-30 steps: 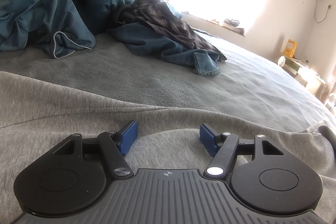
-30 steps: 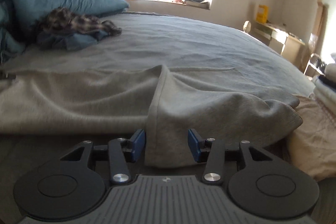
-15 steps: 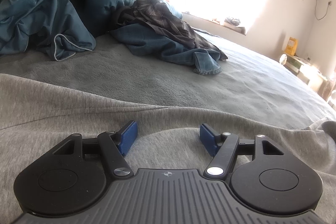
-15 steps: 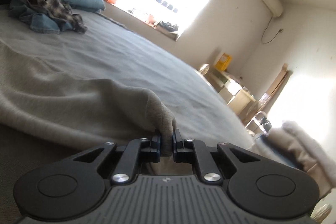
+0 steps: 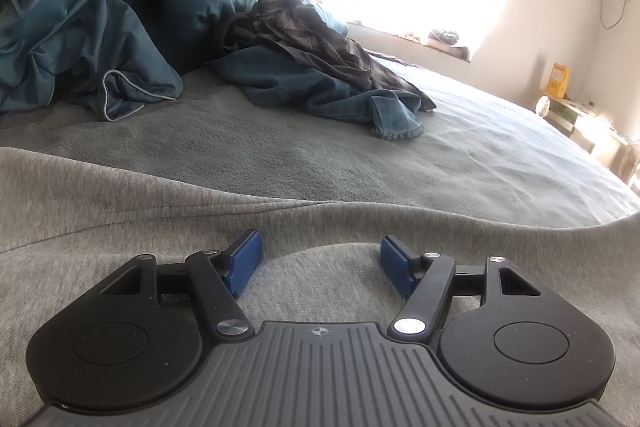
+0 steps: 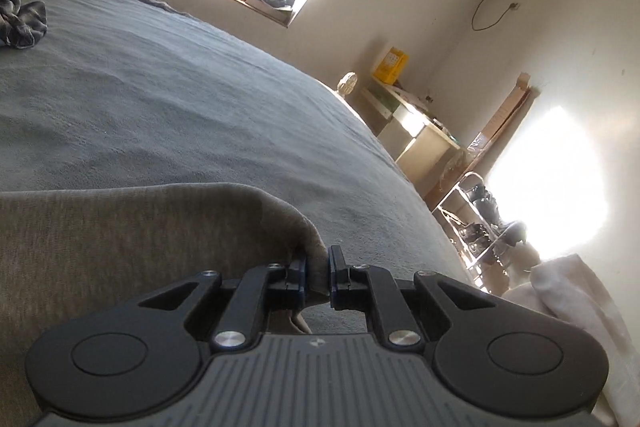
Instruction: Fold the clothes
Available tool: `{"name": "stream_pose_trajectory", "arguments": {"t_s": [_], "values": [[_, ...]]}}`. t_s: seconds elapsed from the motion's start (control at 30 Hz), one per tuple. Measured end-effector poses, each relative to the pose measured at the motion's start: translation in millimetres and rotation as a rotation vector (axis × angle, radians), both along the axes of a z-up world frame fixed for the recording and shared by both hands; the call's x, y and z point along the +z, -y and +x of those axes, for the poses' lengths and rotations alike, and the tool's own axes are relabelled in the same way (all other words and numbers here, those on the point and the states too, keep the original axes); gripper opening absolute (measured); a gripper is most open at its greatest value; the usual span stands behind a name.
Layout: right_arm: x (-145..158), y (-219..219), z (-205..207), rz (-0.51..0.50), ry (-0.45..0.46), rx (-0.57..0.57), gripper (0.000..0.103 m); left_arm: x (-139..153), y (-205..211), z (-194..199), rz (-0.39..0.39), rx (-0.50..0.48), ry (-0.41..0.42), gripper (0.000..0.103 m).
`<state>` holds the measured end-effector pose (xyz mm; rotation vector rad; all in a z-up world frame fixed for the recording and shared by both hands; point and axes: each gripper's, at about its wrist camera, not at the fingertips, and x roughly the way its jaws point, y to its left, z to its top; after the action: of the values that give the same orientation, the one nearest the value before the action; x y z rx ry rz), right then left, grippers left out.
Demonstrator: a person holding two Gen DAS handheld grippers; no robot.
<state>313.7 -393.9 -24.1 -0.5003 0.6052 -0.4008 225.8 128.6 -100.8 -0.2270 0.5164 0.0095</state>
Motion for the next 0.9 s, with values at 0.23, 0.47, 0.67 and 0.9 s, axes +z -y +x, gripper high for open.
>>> {"name": "stream_pose_trajectory", "arguments": {"t_s": [0.23, 0.47, 0.67, 0.9], "values": [[-25.9, -4.2, 39.3, -0.026, -0.071, 0.015, 0.011, 0.7, -0.1, -0.5, 0.003, 0.000, -0.001, 0.066], [-49.6, 6.9, 77.0, 0.057, -0.166, 0.039, 0.012, 0.5, 0.8, -0.8, 0.008, -0.001, -0.001, 0.066], [-67.3, 40.2, 101.6, 0.202, -0.183, -0.088, 0.023, 0.3, 2.7, -0.7, 0.015, 0.000, -0.002, 0.066], [-36.2, 68.0, 69.9, 0.386, 0.002, -0.172, 0.024, -0.1, 3.4, 0.1, 0.026, 0.001, -0.003, 0.067]]}}
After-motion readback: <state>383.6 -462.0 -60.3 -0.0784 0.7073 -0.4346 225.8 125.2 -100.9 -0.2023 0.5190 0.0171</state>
